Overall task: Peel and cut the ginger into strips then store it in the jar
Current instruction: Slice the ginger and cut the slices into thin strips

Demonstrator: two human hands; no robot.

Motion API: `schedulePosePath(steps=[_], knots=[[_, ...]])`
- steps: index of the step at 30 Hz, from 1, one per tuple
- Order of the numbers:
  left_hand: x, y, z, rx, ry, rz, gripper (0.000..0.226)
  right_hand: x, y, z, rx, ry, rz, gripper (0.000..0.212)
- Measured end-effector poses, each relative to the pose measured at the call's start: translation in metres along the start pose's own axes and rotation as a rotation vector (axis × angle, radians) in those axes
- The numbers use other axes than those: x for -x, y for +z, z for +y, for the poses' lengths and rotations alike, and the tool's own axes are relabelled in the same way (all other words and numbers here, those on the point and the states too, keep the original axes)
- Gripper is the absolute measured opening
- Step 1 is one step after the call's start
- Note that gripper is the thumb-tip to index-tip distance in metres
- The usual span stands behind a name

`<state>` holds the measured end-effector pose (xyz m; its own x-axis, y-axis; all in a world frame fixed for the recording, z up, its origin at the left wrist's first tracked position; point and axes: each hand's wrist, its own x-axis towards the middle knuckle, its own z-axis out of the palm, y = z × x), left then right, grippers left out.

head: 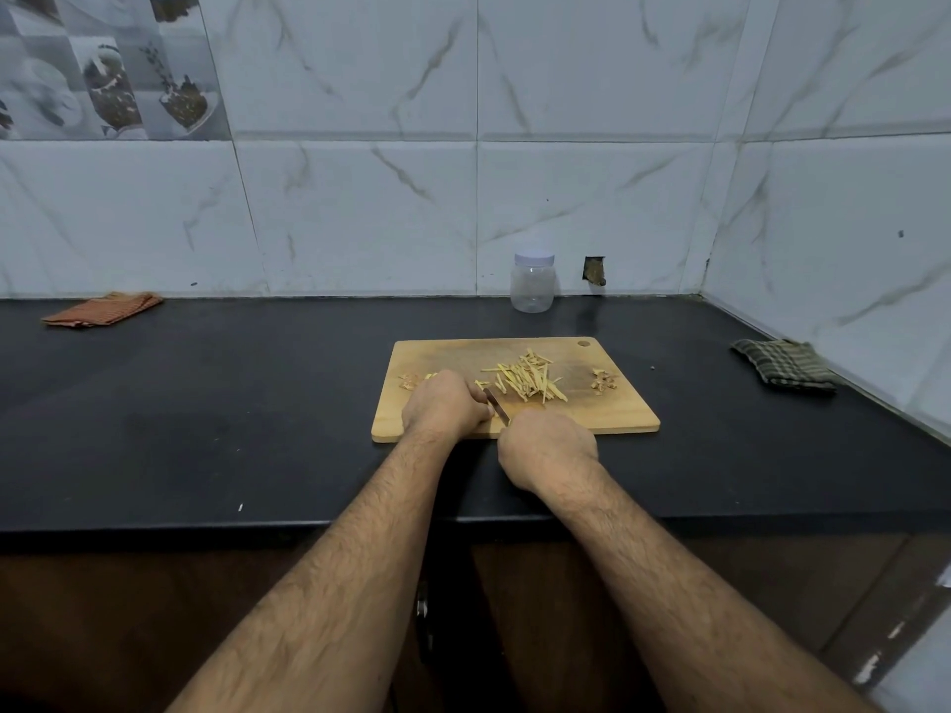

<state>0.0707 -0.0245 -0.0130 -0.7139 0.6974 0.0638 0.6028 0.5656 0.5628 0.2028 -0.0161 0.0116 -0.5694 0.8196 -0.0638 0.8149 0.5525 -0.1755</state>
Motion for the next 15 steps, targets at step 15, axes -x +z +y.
schedulePosePath(steps=[15], knots=[[-0.0018, 0.0006, 0.0015, 0.001, -0.003, 0.006, 0.019, -0.0041, -0.0088, -0.0015, 0.012, -0.017, -0.05, 0.014]])
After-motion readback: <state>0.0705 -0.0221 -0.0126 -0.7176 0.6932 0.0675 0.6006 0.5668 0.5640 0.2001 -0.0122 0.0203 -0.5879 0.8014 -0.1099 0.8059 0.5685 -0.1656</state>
